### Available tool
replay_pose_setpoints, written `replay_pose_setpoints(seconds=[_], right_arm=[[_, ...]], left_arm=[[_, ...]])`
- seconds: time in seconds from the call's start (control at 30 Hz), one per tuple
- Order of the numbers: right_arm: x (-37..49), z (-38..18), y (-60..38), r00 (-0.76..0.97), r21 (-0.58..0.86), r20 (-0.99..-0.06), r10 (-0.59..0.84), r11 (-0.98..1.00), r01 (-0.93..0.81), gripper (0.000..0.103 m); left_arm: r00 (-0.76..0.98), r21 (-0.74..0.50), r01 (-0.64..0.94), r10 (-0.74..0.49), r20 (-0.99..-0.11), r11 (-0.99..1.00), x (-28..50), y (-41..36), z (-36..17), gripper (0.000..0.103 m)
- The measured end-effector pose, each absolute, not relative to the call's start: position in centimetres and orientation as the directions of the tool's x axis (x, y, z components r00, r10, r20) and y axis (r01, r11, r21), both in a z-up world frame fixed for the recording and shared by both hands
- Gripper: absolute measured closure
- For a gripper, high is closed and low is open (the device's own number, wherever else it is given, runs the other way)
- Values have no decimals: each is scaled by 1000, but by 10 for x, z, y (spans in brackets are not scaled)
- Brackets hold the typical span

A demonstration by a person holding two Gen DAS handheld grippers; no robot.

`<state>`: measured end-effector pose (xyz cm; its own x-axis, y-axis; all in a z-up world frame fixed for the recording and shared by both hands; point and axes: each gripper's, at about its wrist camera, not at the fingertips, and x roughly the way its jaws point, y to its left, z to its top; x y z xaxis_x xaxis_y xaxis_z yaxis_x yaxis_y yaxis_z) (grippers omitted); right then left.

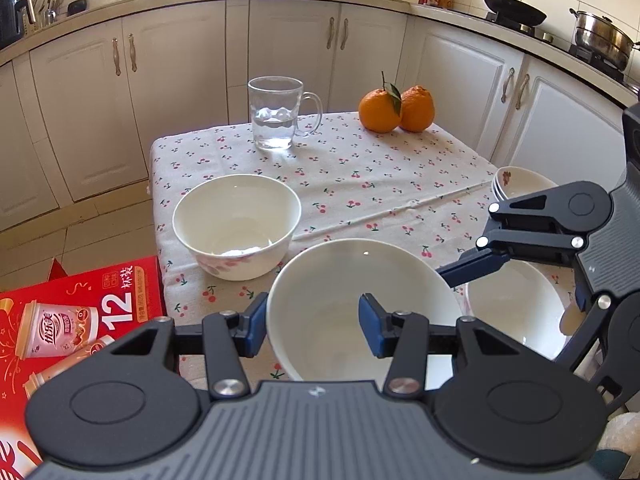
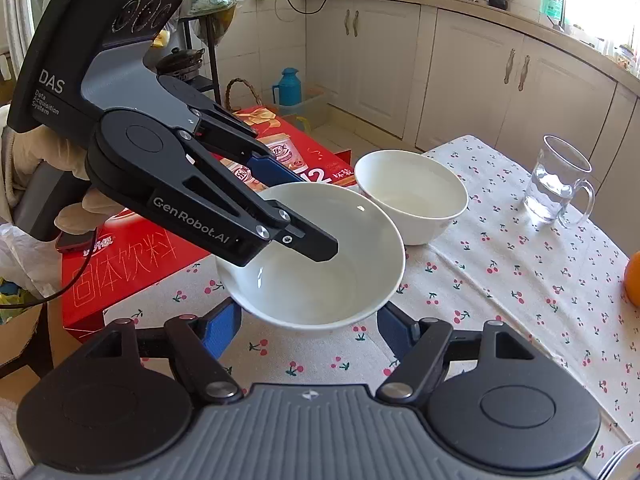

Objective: Organize plates and bowls
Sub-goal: 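Lift the white bowl off the cloth with the left tool, then carry the bowl with the left tool and lower it into the placed bowl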

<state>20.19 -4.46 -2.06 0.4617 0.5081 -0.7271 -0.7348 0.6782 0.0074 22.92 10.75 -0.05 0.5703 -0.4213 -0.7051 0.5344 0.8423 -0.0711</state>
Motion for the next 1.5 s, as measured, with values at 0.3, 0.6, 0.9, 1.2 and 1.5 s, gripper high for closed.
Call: replay_pose_setpoints(seconds=[0.3,0.6,0.9,1.2,1.5], right_arm=[[177,-1,-77,515,-21,-699,497,705,-709,24],[157,9,-114,558,-37,-687,466,745,-667,24],[143,5,-145,573,-28,-696,433,781,-624,24],[136,-3,-161,562,-16,-715,417,793,-609,24],[135,-13,-165,541,2,-735,409,799,-602,24]], left_arm=[[584,-42,574,-444,-680,818,212,75,21,56],[560,-29,631,-481,-675,775,200,36,28,56],[521,-41,671,-510,-685,741,197,5,21,56],[490,-54,684,-512,-706,728,195,-10,7,56],[467,-69,688,-513,-720,723,194,-17,-5,56]])
